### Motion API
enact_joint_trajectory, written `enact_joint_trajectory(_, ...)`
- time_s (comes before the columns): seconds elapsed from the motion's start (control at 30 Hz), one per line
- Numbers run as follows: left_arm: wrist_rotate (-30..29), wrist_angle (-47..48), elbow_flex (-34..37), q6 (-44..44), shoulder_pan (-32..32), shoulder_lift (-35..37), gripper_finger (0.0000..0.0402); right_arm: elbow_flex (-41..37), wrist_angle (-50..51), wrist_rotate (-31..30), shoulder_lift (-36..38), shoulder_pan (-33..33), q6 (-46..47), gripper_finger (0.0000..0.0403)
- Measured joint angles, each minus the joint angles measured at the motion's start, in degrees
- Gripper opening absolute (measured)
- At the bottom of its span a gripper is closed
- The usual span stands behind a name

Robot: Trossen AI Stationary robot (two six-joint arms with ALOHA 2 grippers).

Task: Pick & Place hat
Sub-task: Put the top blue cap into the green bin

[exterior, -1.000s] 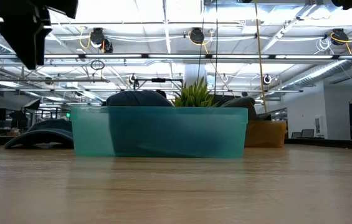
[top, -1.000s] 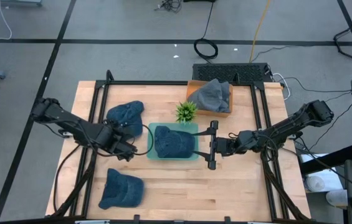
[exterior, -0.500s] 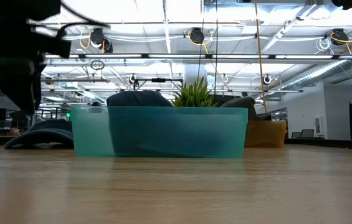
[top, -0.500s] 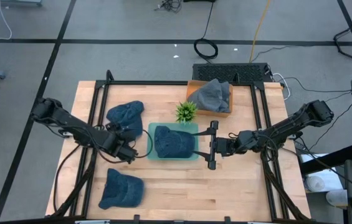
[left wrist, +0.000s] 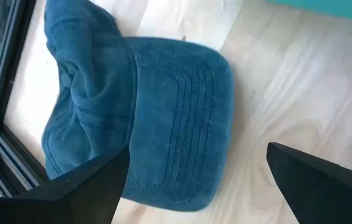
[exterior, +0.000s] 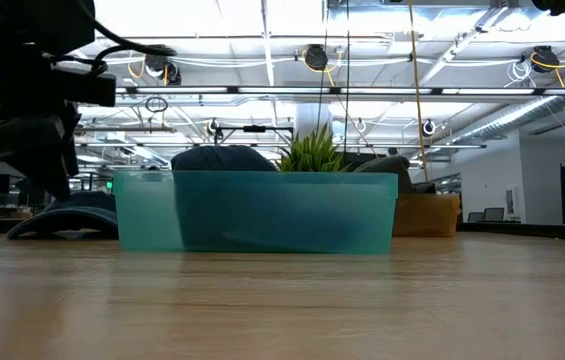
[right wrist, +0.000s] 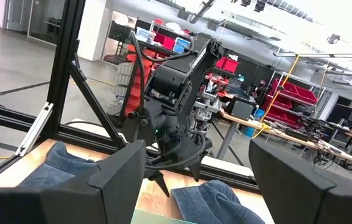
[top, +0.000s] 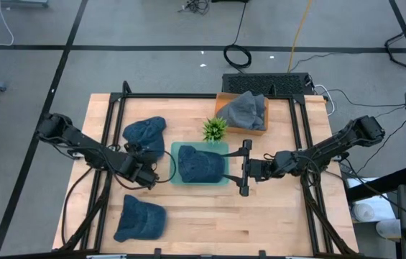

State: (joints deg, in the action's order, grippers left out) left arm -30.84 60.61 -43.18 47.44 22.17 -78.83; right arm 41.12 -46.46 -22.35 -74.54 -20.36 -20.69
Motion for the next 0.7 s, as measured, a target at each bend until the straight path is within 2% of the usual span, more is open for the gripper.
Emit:
enact_joint_trajectory(0.23,-1.34,-1.65,0.4,-1.65,-1.22,0.0,0.0388,0.0,0.0,0.0,0.0,0.0,0.0,0.0274)
enact_joint_trajectory(0.4,2.47,-6.88,3.92,-4.7,-2.16,-0.04,0.0388,0.0,0.0,0.0,0.01,0.0,0.0,0.0274)
enact_joint_trajectory(0.53,-0.92,-6.34,6.18,-4.31,-3.54,-0.07,0.0388,0.0,0.0,0.0,0.0,0.0,0.0,0.0274)
enact_joint_trajectory(0.7,-0.28,-8.85,9.14,-4.49,-7.0,-0.66,0.0388,0.0,0.0,0.06,0.02,0.0,0.0,0.0274)
